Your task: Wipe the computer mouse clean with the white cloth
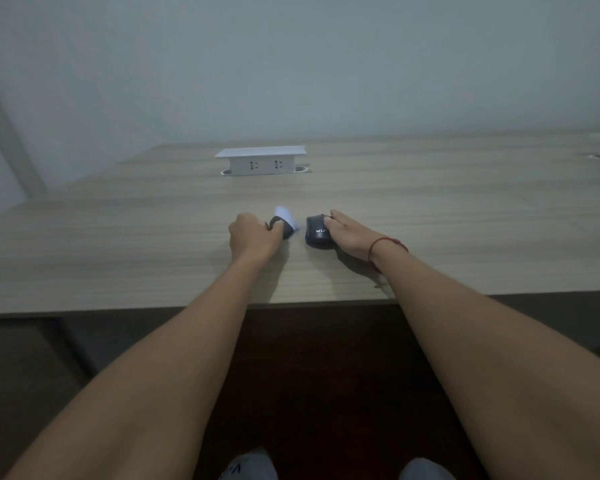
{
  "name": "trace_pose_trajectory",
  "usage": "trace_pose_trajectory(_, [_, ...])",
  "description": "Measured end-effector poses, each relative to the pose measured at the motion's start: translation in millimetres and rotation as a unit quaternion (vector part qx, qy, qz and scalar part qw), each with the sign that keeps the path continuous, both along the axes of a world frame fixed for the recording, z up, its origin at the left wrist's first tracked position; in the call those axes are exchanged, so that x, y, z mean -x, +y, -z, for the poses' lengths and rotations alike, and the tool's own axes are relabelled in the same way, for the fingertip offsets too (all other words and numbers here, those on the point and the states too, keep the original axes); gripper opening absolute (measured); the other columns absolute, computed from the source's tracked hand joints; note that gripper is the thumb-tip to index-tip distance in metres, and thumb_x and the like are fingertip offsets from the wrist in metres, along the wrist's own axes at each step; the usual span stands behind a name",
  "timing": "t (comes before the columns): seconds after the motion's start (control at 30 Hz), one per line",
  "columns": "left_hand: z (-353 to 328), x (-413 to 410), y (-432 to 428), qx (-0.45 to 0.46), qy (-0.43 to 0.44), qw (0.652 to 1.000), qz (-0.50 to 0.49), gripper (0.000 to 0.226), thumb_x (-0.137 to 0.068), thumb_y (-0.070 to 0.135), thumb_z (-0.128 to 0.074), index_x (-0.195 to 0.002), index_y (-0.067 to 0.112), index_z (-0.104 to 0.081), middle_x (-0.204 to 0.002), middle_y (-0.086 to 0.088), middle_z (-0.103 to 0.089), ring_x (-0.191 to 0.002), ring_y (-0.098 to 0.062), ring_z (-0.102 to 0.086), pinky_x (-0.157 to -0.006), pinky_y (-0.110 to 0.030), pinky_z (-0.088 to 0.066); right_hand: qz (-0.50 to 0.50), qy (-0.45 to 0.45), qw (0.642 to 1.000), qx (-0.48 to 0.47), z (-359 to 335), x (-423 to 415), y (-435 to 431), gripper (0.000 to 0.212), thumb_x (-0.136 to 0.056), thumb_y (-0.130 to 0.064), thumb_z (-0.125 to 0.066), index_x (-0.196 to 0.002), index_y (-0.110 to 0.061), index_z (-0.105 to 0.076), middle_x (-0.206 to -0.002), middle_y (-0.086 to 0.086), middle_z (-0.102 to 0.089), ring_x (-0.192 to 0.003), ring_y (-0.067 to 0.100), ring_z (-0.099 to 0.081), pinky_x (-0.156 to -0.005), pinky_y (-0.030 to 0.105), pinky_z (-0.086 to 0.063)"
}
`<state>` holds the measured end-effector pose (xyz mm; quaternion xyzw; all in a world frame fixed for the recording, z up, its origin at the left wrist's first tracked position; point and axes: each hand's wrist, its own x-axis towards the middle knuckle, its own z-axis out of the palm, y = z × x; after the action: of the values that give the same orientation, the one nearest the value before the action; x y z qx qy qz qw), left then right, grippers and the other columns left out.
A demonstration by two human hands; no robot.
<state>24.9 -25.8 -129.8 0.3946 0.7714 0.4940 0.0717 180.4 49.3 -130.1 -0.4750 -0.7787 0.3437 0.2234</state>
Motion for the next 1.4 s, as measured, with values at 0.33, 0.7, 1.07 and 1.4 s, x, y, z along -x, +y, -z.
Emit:
trace_pose_trajectory(0.33, [7,-1,-7,0.058,0.182,0.981,0.036,0.061,-0.086,0.05,-0.056,-0.136,0.017,-0.046,-0.139,-0.009,-0.05,-0.13,-0.028,-0.045,-0.105,-0.042,-0.034,0.009,0.021,0.978,-0.207,8,0,-26,0.063,-0.088,-0.05,-0.058,-0.138,-0.014,-0.047,-0.136,0.006,-0.055,-0.124,0.024,-0.051,-0.105,0.041,-0.042])
trace_pose_trajectory(0.7, [13,9,42,0.209,0.25,0.941,0.09,0.053,-0.099,0.042,-0.031,-0.144,0.017,-0.038,-0.149,-0.009,-0.044,-0.135,-0.029,-0.043,-0.114,-0.047,-0.025,0.053,0.006,0.979,-0.195,9,13,10,0.039,-0.089,-0.029,-0.057,-0.116,-0.002,-0.055,-0.116,0.015,-0.057,-0.106,0.03,-0.053,-0.086,0.033,-0.04])
trace_pose_trajectory(1.07, [16,16,90,0.197,0.238,0.949,0.069,0.058,-0.096,0.045,-0.034,-0.146,0.014,-0.033,-0.144,-0.014,-0.047,-0.132,-0.031,-0.044,-0.11,-0.047,-0.031,0.088,-0.005,0.984,-0.156,12,31,59,0.037,-0.088,-0.033,-0.052,-0.115,-0.007,-0.051,-0.13,0.02,-0.047,-0.107,0.032,-0.05,-0.087,0.035,-0.041])
trace_pose_trajectory(1.4, [13,-4,41,0.201,0.156,0.966,0.035,0.091,-0.092,0.056,-0.037,-0.155,0.003,0.003,-0.164,-0.012,-0.006,-0.152,-0.024,-0.006,-0.123,-0.041,-0.008,0.131,-0.08,0.975,-0.161,18,7,12,0.072,-0.084,-0.051,-0.056,-0.135,-0.004,-0.039,-0.138,0.014,-0.047,-0.124,0.031,-0.049,-0.104,0.04,-0.04])
